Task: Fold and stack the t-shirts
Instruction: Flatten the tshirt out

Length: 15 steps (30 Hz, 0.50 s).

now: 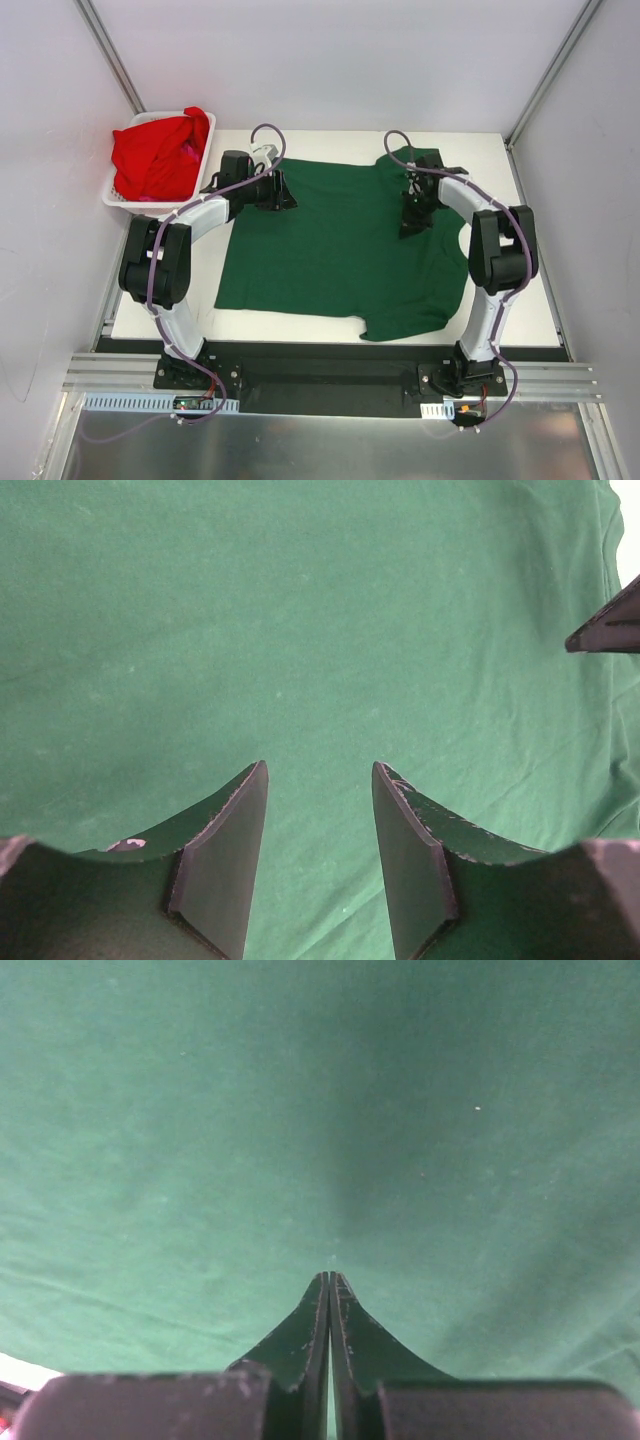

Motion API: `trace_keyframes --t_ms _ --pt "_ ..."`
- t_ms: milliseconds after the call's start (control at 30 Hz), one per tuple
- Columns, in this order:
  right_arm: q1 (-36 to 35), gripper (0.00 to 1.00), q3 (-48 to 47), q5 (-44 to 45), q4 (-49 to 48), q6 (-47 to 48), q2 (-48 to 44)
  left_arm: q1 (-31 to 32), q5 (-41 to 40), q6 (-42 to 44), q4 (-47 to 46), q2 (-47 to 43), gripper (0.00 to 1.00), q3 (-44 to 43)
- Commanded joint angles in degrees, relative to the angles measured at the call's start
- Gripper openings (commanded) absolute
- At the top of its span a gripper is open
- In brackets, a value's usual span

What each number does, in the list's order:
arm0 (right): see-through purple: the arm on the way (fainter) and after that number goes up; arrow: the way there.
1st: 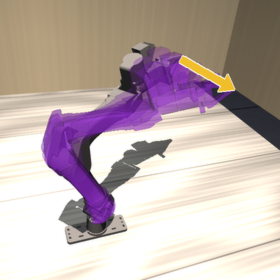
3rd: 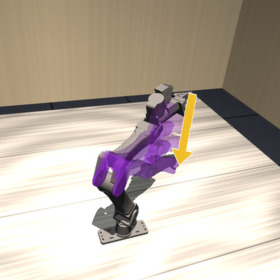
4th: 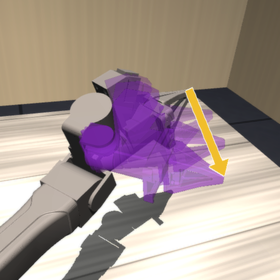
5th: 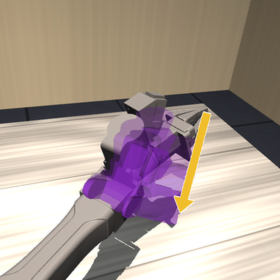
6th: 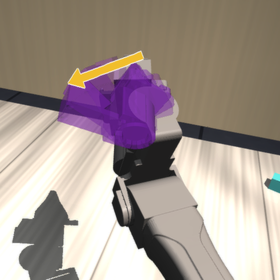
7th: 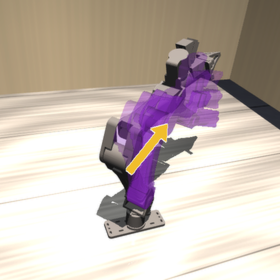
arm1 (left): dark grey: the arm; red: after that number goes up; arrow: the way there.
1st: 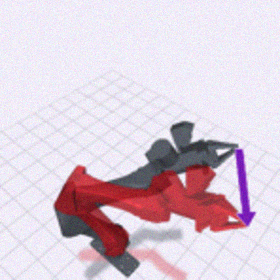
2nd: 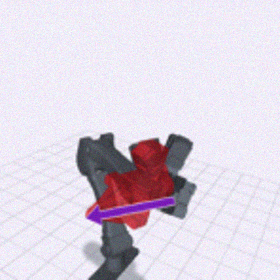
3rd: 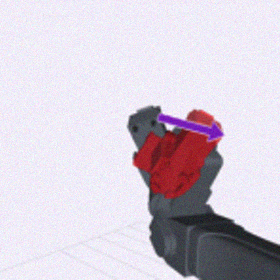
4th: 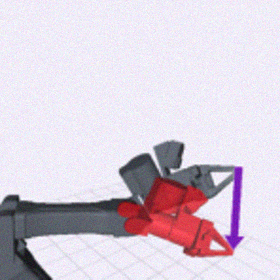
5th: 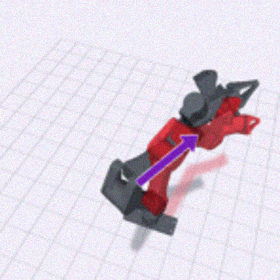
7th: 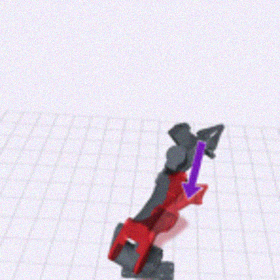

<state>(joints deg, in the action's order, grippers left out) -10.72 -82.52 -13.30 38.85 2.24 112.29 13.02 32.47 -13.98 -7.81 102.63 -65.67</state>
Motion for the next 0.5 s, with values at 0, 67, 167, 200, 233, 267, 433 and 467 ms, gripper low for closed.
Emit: trace_keyframes --t_ms 0,67,167,200,233,267,433,467 --pt "-1.32 0.01 -2.10 7.91 2.97 -0.31 2.48 -0.36 -0.38 0.44 -1.50 -2.35 0.46 0.28" --pt "-1.85 0.01 -4.04 11.26 4.38 0.22 4.07 -0.36 -1.17 0.71 -1.50 -2.17 0.46 0.28" --pt "-2.55 0.01 -8.96 17.77 7.46 1.36 7.14 -0.53 -1.44 0.97 -1.50 -1.82 0.45 0.10" --pt "-2.55 0.01 -10.10 18.30 8.86 1.62 7.94 -0.54 -1.27 0.97 -1.50 -1.64 0.45 -0.07" --pt "-2.64 0.01 -12.29 18.74 9.40 1.97 9.51 -0.54 -1.44 0.97 -1.50 -1.47 0.45 -0.07" --pt "-2.55 0.01 -13.18 19.36 9.75 2.33 10.14 -0.54 -1.70 0.97 -1.50 -1.29 0.45 -0.16" --pt "-2.55 0.01 -18.89 20.86 11.51 3.21 13.91 -0.97 -1.80 1.23 -1.50 -0.50 0.45 -0.42" --pt "-2.55 0.01 -19.86 21.21 11.68 3.38 14.44 -0.97 -1.79 1.15 -1.50 -0.41 0.45 -0.51"
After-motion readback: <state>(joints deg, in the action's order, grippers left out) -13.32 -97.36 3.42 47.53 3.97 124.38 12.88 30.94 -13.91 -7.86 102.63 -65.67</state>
